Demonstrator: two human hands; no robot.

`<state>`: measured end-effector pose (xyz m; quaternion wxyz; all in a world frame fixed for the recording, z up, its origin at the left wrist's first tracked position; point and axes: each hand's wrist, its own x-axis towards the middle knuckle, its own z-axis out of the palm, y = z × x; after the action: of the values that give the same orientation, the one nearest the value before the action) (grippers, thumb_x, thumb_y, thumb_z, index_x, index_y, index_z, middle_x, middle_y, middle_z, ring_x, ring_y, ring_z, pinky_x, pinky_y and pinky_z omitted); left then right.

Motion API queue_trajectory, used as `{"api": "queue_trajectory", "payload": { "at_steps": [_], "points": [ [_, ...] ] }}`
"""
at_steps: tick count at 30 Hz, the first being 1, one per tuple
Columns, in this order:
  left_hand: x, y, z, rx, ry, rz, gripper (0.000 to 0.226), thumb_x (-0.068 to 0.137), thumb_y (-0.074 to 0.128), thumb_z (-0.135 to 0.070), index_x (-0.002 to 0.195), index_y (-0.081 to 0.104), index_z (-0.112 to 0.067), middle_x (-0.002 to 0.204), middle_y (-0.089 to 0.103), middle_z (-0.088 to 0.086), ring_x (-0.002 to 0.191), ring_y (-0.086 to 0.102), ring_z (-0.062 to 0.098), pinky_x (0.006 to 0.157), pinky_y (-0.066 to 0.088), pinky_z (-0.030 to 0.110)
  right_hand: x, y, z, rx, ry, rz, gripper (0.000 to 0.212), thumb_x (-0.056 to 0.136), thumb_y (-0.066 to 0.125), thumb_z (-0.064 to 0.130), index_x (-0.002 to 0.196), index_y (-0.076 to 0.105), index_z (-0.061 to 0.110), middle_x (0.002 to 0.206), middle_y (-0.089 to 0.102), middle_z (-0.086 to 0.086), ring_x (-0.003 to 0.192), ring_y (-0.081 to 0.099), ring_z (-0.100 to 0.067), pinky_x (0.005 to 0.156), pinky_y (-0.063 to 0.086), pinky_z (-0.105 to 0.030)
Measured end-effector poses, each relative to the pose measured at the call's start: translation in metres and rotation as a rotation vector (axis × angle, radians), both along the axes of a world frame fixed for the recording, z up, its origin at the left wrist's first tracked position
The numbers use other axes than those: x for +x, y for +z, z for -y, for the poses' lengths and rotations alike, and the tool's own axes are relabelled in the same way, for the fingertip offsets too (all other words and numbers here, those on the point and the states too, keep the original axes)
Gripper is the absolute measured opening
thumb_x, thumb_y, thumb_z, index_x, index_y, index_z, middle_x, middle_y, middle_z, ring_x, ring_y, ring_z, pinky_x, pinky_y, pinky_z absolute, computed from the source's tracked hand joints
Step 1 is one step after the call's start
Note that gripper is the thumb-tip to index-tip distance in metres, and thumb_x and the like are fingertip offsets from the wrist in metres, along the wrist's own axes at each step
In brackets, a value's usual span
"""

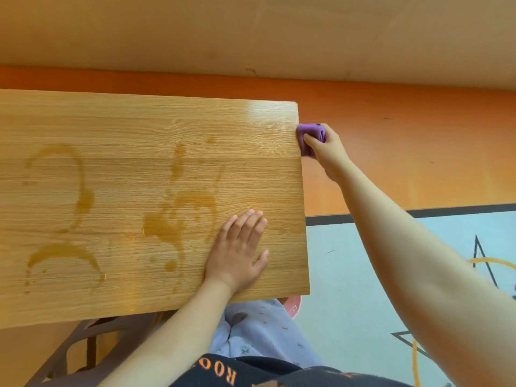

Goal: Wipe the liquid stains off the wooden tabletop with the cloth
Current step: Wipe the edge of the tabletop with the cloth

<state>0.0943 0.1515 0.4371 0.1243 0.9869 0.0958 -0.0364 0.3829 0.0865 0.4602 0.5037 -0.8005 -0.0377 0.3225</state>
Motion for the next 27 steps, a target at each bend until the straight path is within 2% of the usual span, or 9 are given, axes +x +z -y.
{"api": "queue_trajectory", "payload": {
  "at_steps": [5, 8, 13, 15, 18, 20, 24, 27],
  "points": [
    [0.001, 0.0, 0.0, -0.016, 0.001, 0.022, 0.063, 0.082, 0.042, -0.048, 0.136, 0.043, -0.015, 0.144, 0.044, 0.003, 0.137, 0.033, 0.02, 0.115, 0.02, 0.04, -0.064, 0.004, 0.047, -0.037, 0.001, -0.015, 0.009, 0.091, 0.053, 0.01, 0.1, 0.057, 0.012, 0.093, 0.063, -0.005, 0.086, 0.06, -0.017, 0.085, 0.052, -0.044],
    [0.0, 0.001, 0.0, -0.033, 0.0, 0.033, 0.063, 0.083, 0.042, -0.048, 0.137, 0.043, -0.015, 0.144, 0.044, 0.003, 0.137, 0.033, 0.021, 0.115, 0.02, 0.04, -0.104, 0.01, 0.075, -0.053, -0.011, -0.041, 0.013, 0.092, 0.054, 0.009, 0.105, 0.056, 0.009, 0.092, 0.063, -0.002, 0.085, 0.06, -0.013, 0.08, 0.054, -0.033],
    [-0.002, 0.0, 0.0, -0.037, 0.0, 0.059, 0.062, 0.083, 0.042, -0.048, 0.135, 0.044, -0.015, 0.143, 0.045, 0.004, 0.136, 0.033, 0.021, 0.114, 0.02, 0.04, -0.171, 0.018, 0.119, -0.062, -0.048, -0.06, 0.013, 0.091, 0.055, 0.004, 0.101, 0.059, 0.012, 0.09, 0.062, 0.0, 0.078, 0.057, -0.007, 0.068, 0.05, -0.017],
    [-0.002, 0.001, 0.0, -0.023, -0.006, 0.057, 0.062, 0.083, 0.041, -0.048, 0.135, 0.044, -0.015, 0.143, 0.045, 0.005, 0.137, 0.032, 0.021, 0.114, 0.018, 0.04, -0.196, 0.019, 0.135, -0.079, -0.067, -0.072, 0.014, 0.09, 0.055, 0.002, 0.101, 0.059, 0.009, 0.092, 0.062, -0.004, 0.079, 0.056, -0.008, 0.068, 0.052, -0.018],
    [-0.004, 0.004, 0.001, -0.023, -0.014, 0.049, 0.061, 0.084, 0.04, -0.047, 0.135, 0.046, -0.014, 0.142, 0.046, 0.006, 0.136, 0.031, 0.021, 0.114, 0.017, 0.039, -0.227, 0.017, 0.161, -0.112, -0.087, -0.093, 0.014, 0.089, 0.057, 0.005, 0.101, 0.06, 0.009, 0.098, 0.065, -0.009, 0.085, 0.06, -0.017, 0.079, 0.054, -0.037],
    [-0.006, 0.006, 0.001, -0.034, -0.026, 0.046, 0.06, 0.085, 0.04, -0.045, 0.135, 0.046, -0.013, 0.142, 0.046, 0.007, 0.136, 0.031, 0.023, 0.114, 0.017, 0.04, -0.246, 0.016, 0.173, -0.117, -0.127, -0.11, 0.014, 0.088, 0.059, 0.007, 0.101, 0.061, 0.012, 0.1, 0.066, -0.01, 0.089, 0.063, -0.026, 0.082, 0.053, -0.042],
    [-0.008, 0.017, 0.003, -0.097, -0.071, 0.07, 0.055, 0.087, 0.057, -0.036, 0.133, 0.047, -0.007, 0.14, 0.046, 0.011, 0.134, 0.035, 0.028, 0.114, 0.02, 0.042, -0.284, 0.018, 0.182, -0.128, -0.284, -0.098, 0.008, 0.089, 0.06, 0.011, 0.096, 0.059, 0.015, 0.092, 0.064, -0.004, 0.081, 0.059, -0.013, 0.071, 0.047, -0.021],
    [-0.027, 0.028, 0.005, -0.068, -0.272, 0.14, 0.058, 0.082, 0.063, -0.035, 0.13, 0.046, -0.007, 0.133, 0.051, 0.01, 0.128, 0.037, 0.025, 0.11, 0.03, 0.04, -0.309, 0.013, 0.173, -0.074, -0.538, -0.141, 0.007, 0.088, 0.061, 0.014, 0.093, 0.055, 0.015, 0.088, 0.061, -0.004, 0.078, 0.056, -0.014, 0.066, 0.044, -0.024]
  ]
}}
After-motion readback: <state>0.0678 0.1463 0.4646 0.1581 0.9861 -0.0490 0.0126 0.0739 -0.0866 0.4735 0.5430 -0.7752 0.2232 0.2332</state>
